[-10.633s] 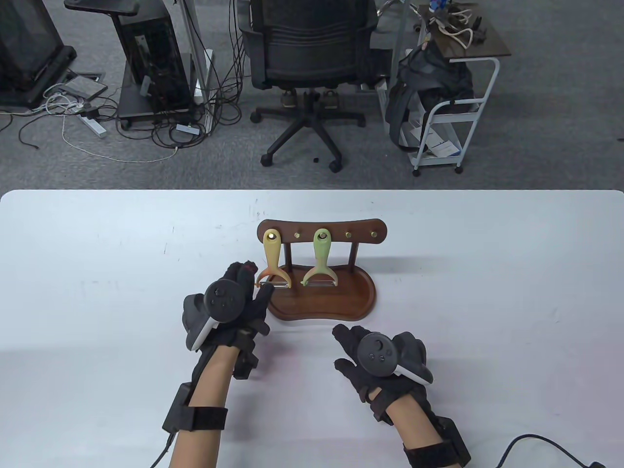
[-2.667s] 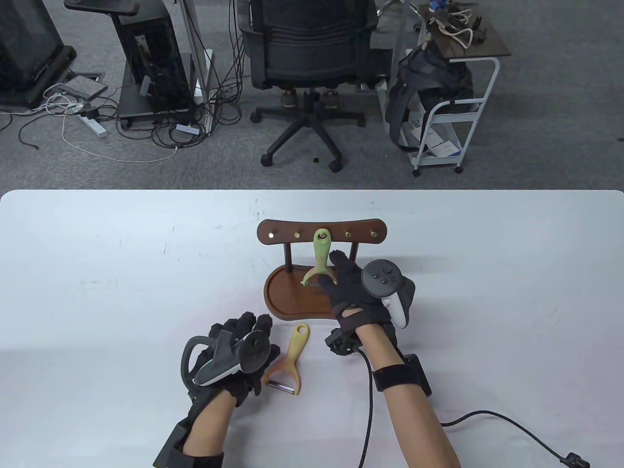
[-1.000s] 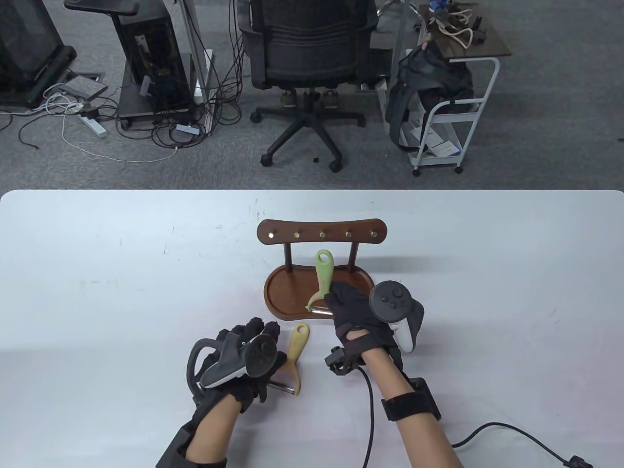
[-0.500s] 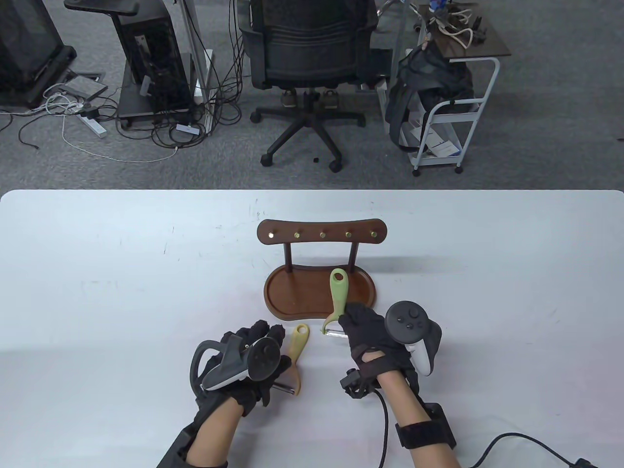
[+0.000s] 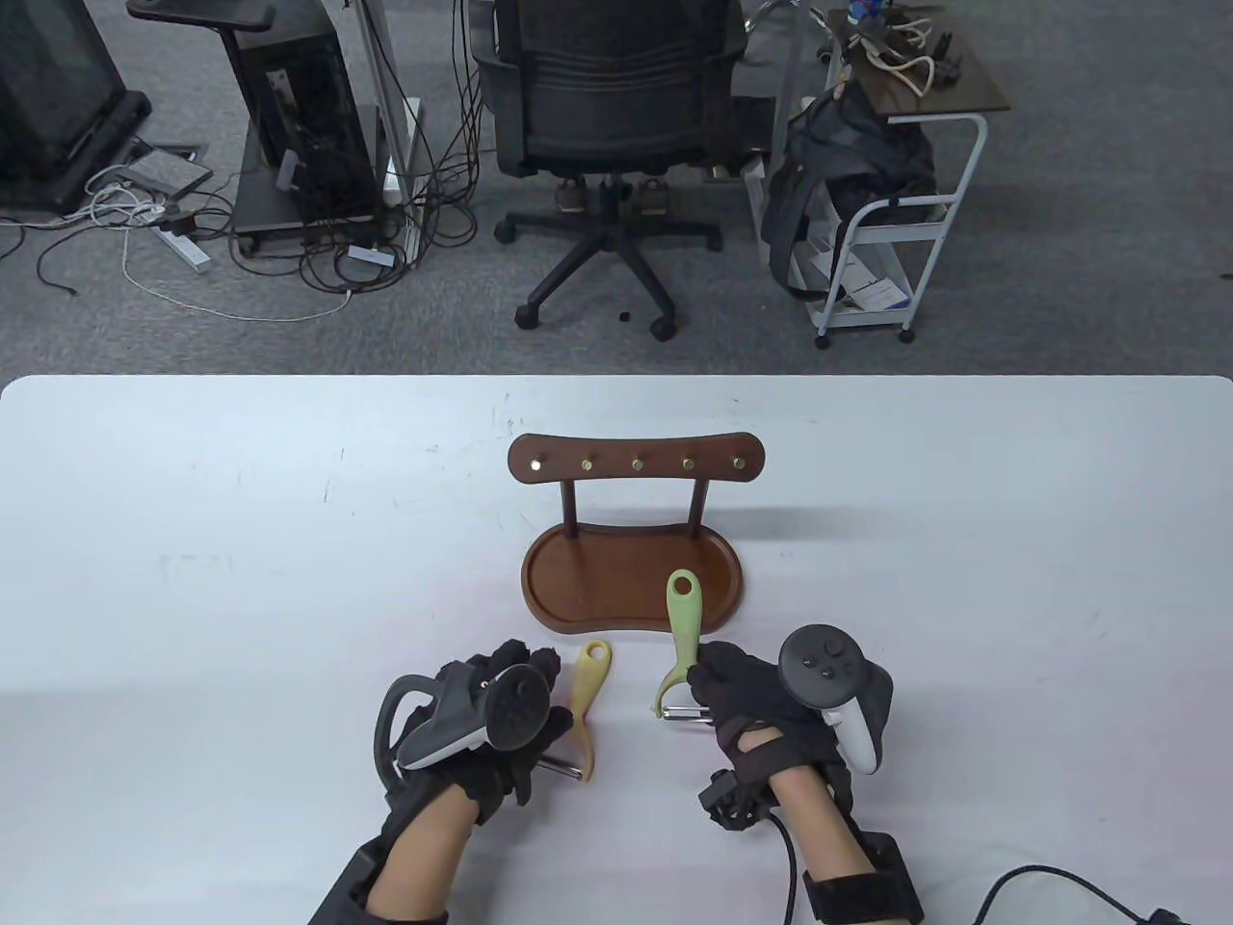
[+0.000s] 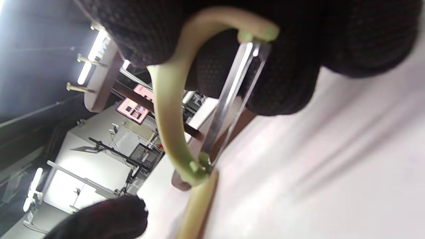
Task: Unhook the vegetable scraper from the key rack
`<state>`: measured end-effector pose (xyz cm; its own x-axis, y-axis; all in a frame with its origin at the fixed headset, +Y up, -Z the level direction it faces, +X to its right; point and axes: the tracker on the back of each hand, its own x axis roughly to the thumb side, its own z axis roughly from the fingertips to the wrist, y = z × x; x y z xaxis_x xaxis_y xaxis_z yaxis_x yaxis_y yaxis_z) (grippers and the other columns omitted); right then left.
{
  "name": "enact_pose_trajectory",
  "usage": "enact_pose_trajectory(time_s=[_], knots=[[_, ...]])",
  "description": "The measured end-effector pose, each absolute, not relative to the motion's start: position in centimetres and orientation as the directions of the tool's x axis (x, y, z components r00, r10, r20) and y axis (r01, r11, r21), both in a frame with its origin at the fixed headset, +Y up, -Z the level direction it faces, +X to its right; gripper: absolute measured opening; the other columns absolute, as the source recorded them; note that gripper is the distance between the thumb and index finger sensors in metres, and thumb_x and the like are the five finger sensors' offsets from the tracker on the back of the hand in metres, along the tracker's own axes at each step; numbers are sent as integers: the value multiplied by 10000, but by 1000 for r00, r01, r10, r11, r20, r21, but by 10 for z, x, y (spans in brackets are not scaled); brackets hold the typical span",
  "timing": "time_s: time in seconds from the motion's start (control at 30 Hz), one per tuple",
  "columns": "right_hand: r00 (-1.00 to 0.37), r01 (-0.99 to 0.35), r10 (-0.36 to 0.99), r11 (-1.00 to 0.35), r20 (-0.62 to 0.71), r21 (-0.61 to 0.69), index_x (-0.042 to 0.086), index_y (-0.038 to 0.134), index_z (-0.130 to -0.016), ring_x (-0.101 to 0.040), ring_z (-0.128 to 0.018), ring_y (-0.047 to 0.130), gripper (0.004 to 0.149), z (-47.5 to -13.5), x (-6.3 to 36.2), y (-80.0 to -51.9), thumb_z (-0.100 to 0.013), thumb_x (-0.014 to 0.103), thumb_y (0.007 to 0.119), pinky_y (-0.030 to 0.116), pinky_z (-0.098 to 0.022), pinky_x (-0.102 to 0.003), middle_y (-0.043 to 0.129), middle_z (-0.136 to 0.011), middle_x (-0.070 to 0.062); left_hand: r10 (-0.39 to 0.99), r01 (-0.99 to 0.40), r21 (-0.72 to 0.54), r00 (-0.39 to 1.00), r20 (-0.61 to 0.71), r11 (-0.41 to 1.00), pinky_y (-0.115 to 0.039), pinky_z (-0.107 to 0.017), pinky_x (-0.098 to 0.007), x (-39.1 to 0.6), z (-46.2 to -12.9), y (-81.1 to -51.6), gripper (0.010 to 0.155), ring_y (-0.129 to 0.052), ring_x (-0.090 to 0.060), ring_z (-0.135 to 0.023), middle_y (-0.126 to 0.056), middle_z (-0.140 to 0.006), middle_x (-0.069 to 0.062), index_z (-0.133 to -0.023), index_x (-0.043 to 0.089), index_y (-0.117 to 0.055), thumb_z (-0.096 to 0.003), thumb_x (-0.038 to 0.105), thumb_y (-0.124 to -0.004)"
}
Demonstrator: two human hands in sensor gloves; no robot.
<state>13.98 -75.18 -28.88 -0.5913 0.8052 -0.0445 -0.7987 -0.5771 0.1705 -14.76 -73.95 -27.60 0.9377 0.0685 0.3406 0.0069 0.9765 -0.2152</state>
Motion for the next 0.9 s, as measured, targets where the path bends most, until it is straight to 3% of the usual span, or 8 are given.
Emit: enact_pose_trajectory(time_s=[0.37,0.9], knots=[[-743,-660,663,-703,-90,266,48,875,-764,-255,-399,1013,502,-280,128,-762,-406,378,754,831,-313,-494,951,-578,-129,68,11,-226,938,341,974,-595,-666,-711,-147,-275,-741,738,-783,-436,-929,-630,-1138,-161,-1118,220,-554,-491,596,-653],[-808,-580,578,-750,-112,319,35,876,-749,-231,-370,1017,509,-280,119,-772,-403,387,753,839,-297,-481,960,-552,-119,69,14,-234,937,344,972,-596,-666,-710,-147,-275,-742,733,-779,-437,-932,-623,-1141,-163,-1117,222,-554,-492,591,-654]])
